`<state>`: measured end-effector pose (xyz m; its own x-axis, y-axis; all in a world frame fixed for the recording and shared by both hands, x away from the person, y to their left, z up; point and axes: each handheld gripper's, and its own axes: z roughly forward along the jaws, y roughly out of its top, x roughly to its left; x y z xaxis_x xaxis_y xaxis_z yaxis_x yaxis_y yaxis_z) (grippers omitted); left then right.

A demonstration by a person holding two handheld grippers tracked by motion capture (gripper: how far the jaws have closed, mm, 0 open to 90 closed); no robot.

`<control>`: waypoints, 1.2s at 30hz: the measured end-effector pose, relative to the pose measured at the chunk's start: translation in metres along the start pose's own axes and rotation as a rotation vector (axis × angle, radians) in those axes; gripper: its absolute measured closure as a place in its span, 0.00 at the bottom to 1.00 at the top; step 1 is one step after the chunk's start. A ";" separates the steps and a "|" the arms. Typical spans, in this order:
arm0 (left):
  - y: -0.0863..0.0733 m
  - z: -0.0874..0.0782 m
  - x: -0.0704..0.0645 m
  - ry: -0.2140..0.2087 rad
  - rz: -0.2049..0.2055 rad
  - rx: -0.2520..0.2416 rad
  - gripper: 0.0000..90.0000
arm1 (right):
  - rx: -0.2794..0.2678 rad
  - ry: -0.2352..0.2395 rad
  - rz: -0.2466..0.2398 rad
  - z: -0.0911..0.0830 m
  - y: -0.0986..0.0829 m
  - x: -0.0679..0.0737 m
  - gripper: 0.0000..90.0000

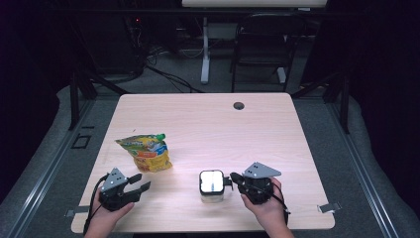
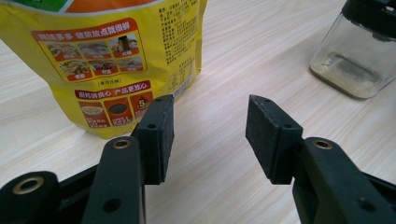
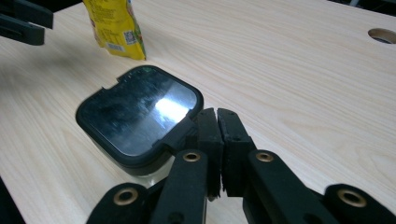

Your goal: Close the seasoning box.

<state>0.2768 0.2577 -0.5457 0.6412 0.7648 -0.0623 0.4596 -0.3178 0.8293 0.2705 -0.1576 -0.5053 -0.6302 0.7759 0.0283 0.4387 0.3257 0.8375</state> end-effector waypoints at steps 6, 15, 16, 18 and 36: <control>-0.001 0.004 -0.003 -0.022 0.014 0.023 0.59 | -0.006 0.017 0.006 0.001 0.004 0.004 0.97; 0.001 0.004 -0.006 -0.022 0.018 0.016 0.59 | 0.013 0.011 0.024 0.007 0.003 0.006 0.93; 0.002 0.004 -0.007 -0.026 0.014 0.021 0.59 | 0.015 0.011 0.027 0.008 0.002 0.006 0.93; 0.005 0.006 -0.008 -0.023 0.006 0.014 0.58 | 0.021 0.016 0.024 0.009 0.002 0.005 0.93; 0.065 0.048 -0.064 -0.152 0.044 0.035 0.76 | 0.023 0.018 0.096 0.010 0.001 0.005 0.95</control>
<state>0.2953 0.1616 -0.5150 0.7455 0.6571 -0.1116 0.4484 -0.3705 0.8134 0.2739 -0.1478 -0.5096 -0.5960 0.7942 0.1183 0.5123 0.2626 0.8176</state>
